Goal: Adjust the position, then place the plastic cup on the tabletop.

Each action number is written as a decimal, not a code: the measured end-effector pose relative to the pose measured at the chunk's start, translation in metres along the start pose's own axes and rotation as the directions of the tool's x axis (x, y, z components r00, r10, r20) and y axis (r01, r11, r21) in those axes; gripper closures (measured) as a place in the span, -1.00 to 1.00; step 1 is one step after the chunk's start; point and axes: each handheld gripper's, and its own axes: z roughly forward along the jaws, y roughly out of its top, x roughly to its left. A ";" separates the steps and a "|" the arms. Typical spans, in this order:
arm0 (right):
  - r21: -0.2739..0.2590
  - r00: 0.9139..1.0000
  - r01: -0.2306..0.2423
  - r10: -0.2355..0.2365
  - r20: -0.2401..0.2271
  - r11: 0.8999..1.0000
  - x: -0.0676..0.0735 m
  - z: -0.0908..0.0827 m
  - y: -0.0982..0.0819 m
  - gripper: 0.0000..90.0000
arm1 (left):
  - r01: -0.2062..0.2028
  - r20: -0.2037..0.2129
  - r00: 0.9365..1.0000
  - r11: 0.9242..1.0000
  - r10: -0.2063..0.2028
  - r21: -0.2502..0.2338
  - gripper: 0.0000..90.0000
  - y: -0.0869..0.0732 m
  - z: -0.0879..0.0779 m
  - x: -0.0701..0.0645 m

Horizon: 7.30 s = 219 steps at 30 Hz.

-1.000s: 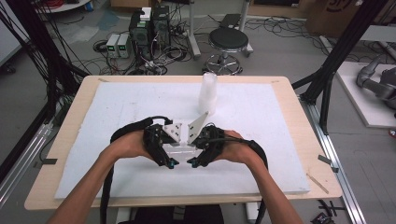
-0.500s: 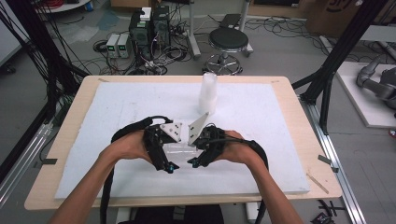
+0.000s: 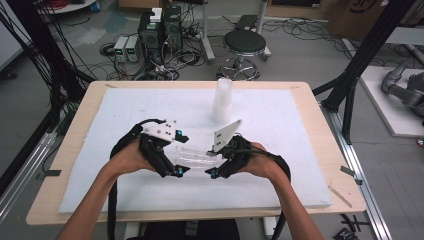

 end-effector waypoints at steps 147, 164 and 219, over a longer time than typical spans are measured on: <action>-0.452 0.660 -0.418 0.606 0.445 0.788 0.015 -0.007 -0.169 -0.67 | 0.031 -0.128 0.992 0.960 0.005 0.277 -0.31 0.006 0.015 0.064; -0.453 0.660 -0.415 0.603 0.447 0.789 0.015 -0.007 -0.170 -0.67 | 0.055 -0.138 0.990 0.943 -0.010 0.328 -0.31 -0.005 0.036 0.070; -0.463 0.657 -0.426 0.617 0.432 0.777 0.014 -0.008 -0.171 -0.67 | 0.216 -0.272 0.949 0.959 -0.161 0.184 -0.76 -0.058 0.031 0.052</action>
